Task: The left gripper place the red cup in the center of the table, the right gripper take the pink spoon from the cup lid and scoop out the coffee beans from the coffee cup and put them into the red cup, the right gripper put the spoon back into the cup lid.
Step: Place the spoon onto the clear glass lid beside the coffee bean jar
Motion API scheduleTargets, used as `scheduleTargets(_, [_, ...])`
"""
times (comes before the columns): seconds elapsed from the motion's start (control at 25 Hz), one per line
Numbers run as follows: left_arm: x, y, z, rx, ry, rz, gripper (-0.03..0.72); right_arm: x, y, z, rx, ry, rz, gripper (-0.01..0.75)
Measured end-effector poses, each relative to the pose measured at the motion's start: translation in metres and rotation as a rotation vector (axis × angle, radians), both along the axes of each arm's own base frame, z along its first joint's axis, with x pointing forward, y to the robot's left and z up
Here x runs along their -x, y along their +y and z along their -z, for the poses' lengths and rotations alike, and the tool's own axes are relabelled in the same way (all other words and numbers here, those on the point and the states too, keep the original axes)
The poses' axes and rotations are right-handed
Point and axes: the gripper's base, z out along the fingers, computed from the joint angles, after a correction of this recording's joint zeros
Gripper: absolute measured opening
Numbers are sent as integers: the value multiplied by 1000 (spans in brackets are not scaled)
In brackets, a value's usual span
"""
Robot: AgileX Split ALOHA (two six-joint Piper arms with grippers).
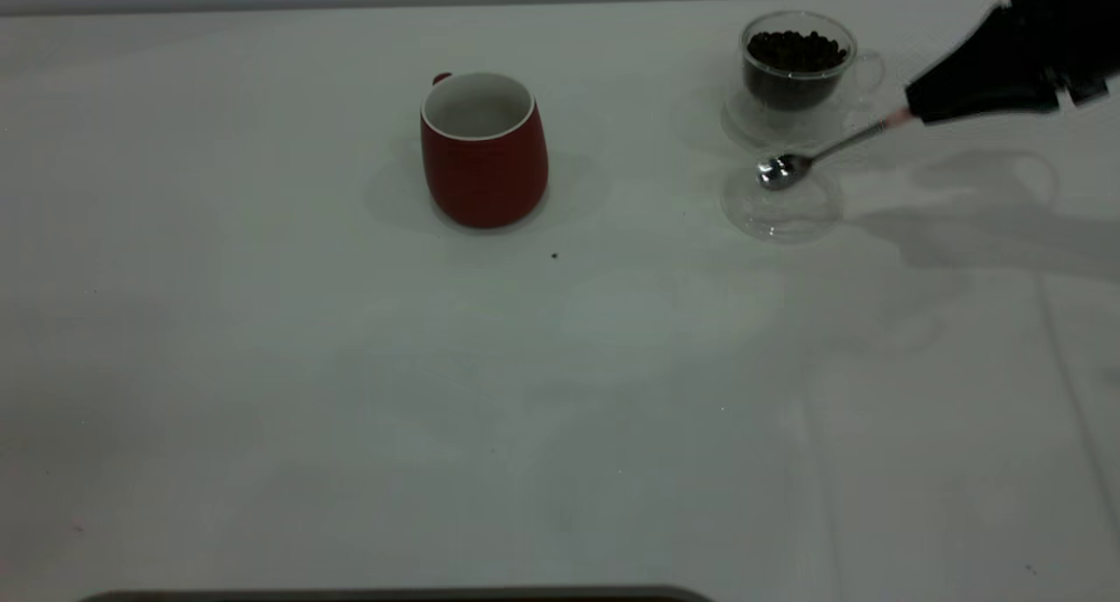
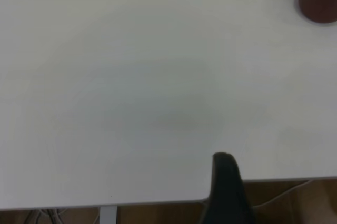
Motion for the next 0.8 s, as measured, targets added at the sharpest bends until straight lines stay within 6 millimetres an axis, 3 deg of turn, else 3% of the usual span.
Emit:
scheduleTargets(0.44, [0, 0, 0, 2, 0, -1, 587, 2, -4, 42, -66, 88, 144, 99])
scheduleTargets(0.8, [0, 0, 0, 1, 0, -1, 587, 3, -3, 51, -90, 98, 162, 121])
